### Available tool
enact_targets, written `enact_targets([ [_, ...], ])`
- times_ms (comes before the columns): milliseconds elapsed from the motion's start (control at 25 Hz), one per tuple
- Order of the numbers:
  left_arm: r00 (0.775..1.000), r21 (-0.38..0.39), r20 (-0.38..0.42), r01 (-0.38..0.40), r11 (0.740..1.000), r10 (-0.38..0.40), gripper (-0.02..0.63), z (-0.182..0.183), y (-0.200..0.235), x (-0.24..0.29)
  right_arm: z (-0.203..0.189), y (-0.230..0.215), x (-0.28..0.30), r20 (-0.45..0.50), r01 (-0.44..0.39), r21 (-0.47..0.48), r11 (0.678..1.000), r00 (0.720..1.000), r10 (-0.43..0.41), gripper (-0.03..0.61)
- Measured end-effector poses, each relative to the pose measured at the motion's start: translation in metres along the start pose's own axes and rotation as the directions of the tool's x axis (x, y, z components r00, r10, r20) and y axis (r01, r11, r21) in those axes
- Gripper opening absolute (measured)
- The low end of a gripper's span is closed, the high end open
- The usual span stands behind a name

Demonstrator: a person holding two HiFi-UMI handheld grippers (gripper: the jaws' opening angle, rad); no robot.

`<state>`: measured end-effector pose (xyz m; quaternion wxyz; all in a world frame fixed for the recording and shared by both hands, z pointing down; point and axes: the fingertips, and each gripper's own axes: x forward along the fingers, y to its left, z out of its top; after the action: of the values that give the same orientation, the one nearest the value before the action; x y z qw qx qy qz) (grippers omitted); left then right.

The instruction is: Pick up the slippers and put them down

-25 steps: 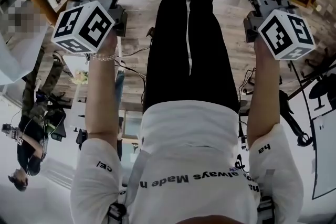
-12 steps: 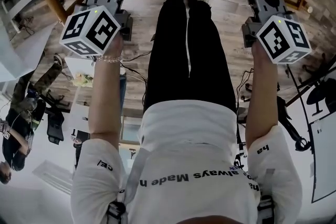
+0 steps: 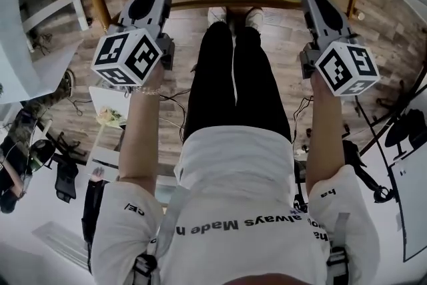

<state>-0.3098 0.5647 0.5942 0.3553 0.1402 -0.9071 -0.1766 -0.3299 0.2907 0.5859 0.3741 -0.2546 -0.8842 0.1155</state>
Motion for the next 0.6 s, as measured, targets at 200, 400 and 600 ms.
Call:
enact_targets([
  [200, 0.999, -0.012, 0.042, 0.014, 1.0, -0.014, 0.071, 0.04, -0.022, -0.026, 0.048, 0.018, -0.029, 0.045, -0.007, -0.046, 0.999, 0.999, 0.009, 0.041],
  [400, 0.997, 0.012, 0.079, 0.022, 1.0, -0.023, 0.071, 0.088, -0.058, -0.068, 0.098, 0.041, -0.074, 0.09, -0.013, -0.083, 0.997, 0.996, 0.02, 0.04],
  [600, 0.991, 0.034, 0.134, 0.022, 0.999, -0.027, 0.071, 0.134, -0.093, -0.111, 0.138, 0.065, -0.119, 0.135, -0.017, -0.098, 0.995, 0.99, 0.031, 0.04],
])
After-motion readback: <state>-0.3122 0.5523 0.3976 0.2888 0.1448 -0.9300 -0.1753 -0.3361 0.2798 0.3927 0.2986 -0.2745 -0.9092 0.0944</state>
